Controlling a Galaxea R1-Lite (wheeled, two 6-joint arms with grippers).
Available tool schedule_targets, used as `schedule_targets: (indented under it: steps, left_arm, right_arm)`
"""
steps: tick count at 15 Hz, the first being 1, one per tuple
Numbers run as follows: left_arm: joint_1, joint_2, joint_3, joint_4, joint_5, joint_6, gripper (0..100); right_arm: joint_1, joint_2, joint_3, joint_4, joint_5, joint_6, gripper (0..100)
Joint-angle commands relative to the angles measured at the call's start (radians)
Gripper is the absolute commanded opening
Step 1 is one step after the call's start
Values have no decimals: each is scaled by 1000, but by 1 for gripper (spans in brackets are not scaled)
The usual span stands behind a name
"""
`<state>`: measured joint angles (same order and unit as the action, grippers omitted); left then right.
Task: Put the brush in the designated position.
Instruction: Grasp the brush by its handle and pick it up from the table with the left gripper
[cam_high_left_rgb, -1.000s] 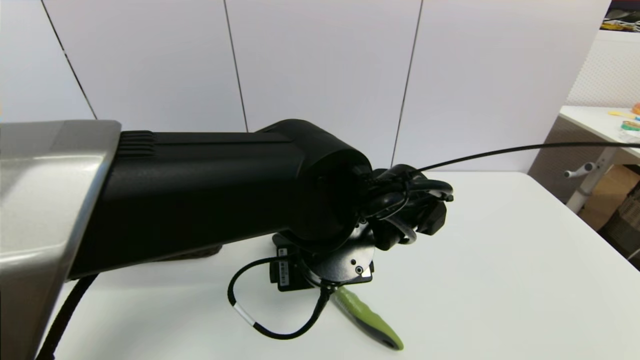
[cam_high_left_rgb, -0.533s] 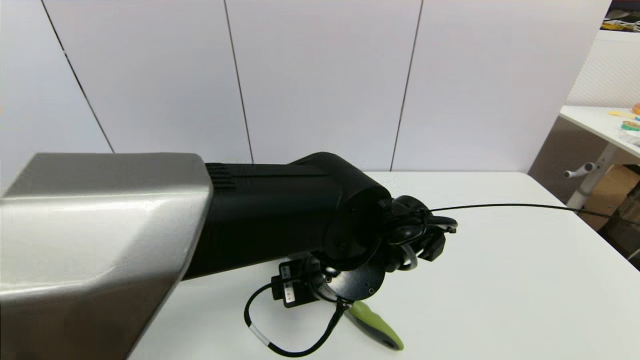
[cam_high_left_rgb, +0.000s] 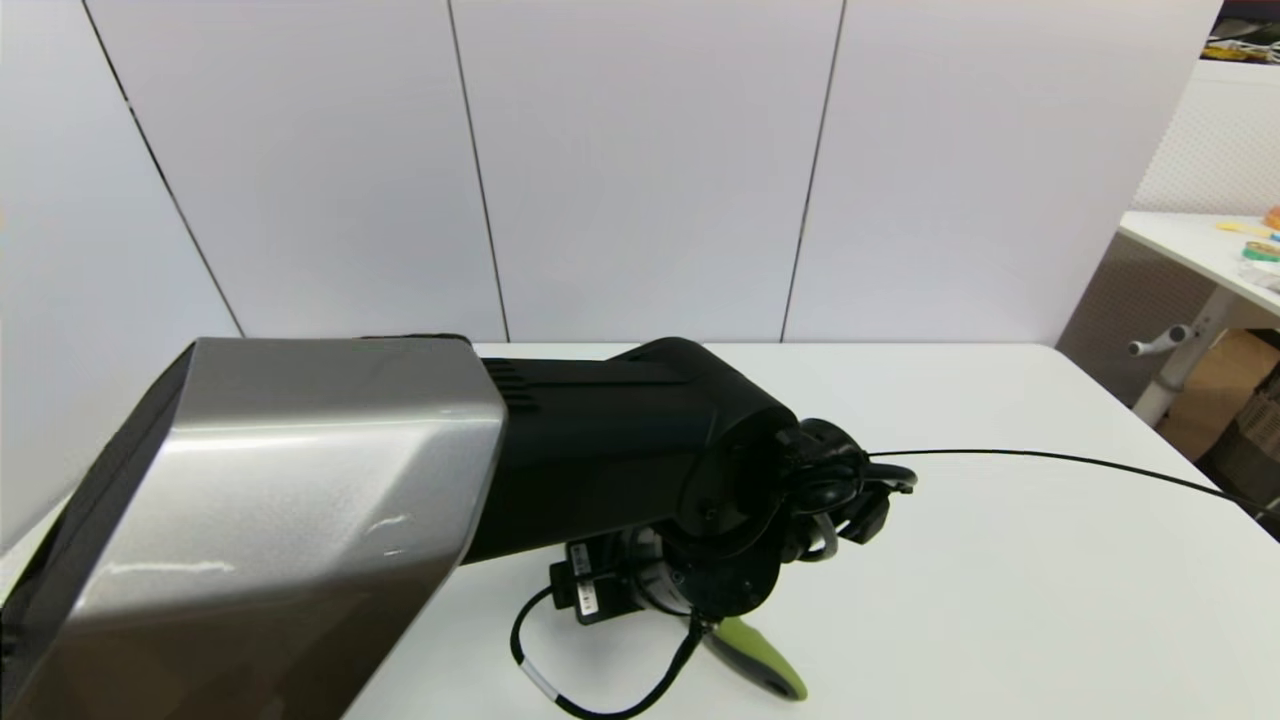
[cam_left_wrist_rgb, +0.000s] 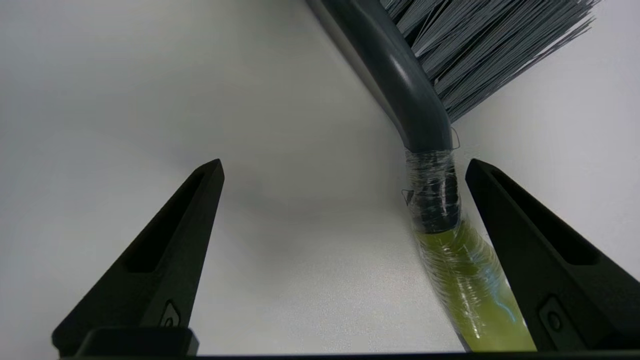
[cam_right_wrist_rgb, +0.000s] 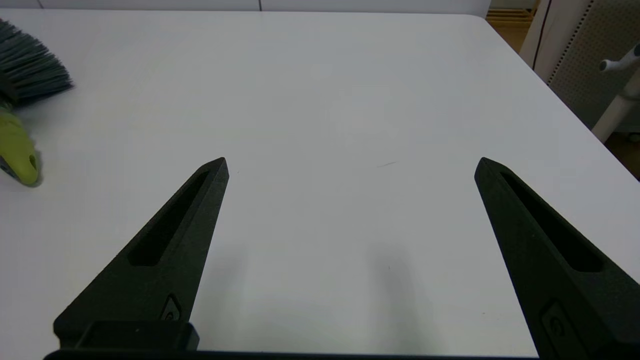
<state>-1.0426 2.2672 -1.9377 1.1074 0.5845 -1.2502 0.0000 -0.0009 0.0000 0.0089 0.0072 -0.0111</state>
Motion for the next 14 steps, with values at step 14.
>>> schedule_targets:
  steps: [14]
  left_arm:
    - [16, 51, -24, 0, 64, -23, 100]
  right_arm:
    - [0, 1, 2, 0, 0, -1, 100]
